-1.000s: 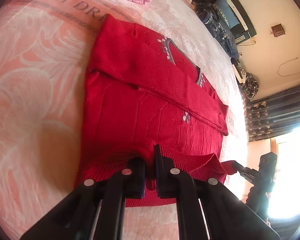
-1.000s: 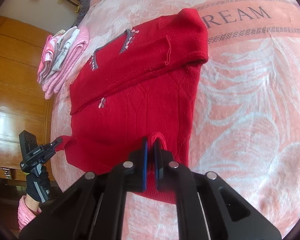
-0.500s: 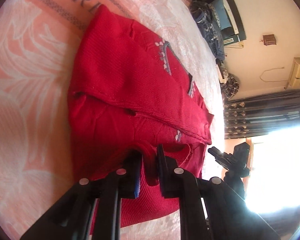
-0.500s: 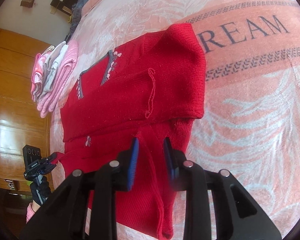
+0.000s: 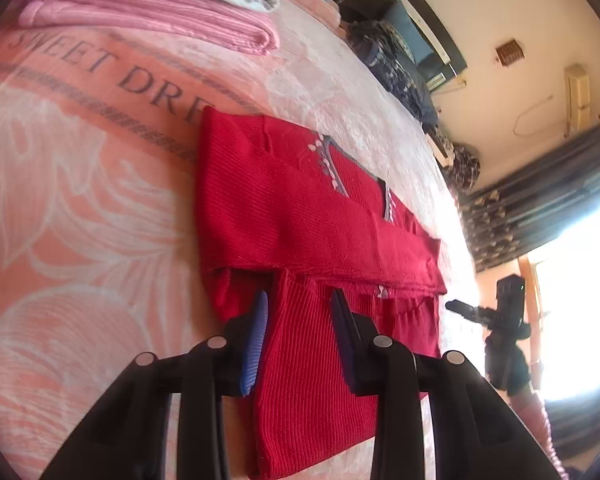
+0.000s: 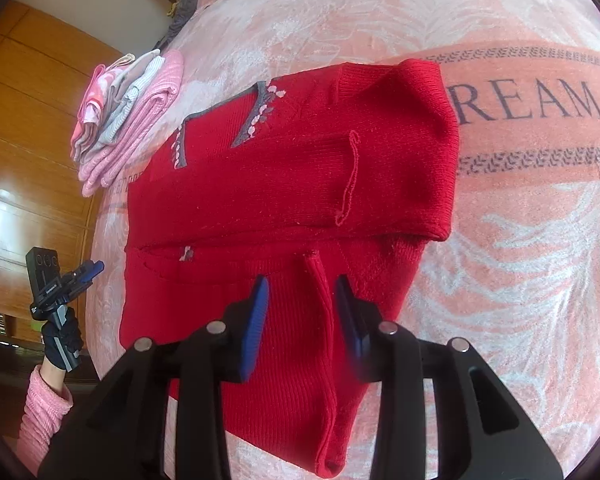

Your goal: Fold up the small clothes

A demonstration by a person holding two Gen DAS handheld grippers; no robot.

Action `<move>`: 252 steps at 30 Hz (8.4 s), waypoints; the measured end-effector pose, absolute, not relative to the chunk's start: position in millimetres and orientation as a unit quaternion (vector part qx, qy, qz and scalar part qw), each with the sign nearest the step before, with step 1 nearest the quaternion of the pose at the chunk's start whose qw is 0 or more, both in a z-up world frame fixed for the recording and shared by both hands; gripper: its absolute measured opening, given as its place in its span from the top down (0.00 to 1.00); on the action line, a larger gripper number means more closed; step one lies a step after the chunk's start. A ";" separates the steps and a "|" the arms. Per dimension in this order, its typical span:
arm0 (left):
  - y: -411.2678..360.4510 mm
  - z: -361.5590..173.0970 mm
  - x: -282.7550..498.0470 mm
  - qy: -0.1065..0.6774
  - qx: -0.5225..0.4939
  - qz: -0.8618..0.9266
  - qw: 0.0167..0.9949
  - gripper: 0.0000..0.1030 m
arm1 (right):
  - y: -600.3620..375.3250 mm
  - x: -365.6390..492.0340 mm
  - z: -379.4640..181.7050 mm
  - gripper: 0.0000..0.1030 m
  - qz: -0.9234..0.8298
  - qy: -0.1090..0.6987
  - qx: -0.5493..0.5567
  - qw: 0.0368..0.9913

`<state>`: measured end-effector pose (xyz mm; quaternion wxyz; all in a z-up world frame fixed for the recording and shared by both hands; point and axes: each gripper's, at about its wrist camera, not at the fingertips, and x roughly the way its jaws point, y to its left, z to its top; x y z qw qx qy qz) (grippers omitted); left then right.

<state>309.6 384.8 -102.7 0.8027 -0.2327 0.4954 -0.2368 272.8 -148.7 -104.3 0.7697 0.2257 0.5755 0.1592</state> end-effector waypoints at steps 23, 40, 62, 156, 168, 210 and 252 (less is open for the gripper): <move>320.2 -122.6 318.8 0.515 -0.011 -0.227 0.826 0.63 | -129.4 269.2 -115.9 0.58 0.184 0.591 0.181 0.764; 309.8 -131.8 320.3 0.513 -0.011 -0.249 0.821 1.00 | -125.1 273.5 -124.4 0.49 0.172 0.599 0.144 0.769; 319.9 -141.4 322.3 0.529 -0.001 -0.226 0.818 0.61 | -113.4 270.8 -124.0 0.97 0.210 0.588 0.130 0.771; 295.4 -133.9 323.4 0.494 -0.082 -0.188 0.845 0.63 | -146.4 238.8 -118.3 0.96 0.179 0.587 0.176 0.770; 297.9 -142.2 317.9 0.488 -0.077 -0.189 0.849 0.61 | -156.2 237.0 -138.4 0.88 0.168 0.607 0.192 0.753; 291.6 -137.0 371.7 0.478 -0.075 -0.166 0.860 0.30 | -190.7 319.5 -157.0 0.76 0.163 0.533 0.284 0.780; 344.9 -109.9 359.1 0.433 -0.137 -0.225 0.862 0.22 | -1.4 372.1 -62.7 0.87 0.250 0.538 0.212 0.776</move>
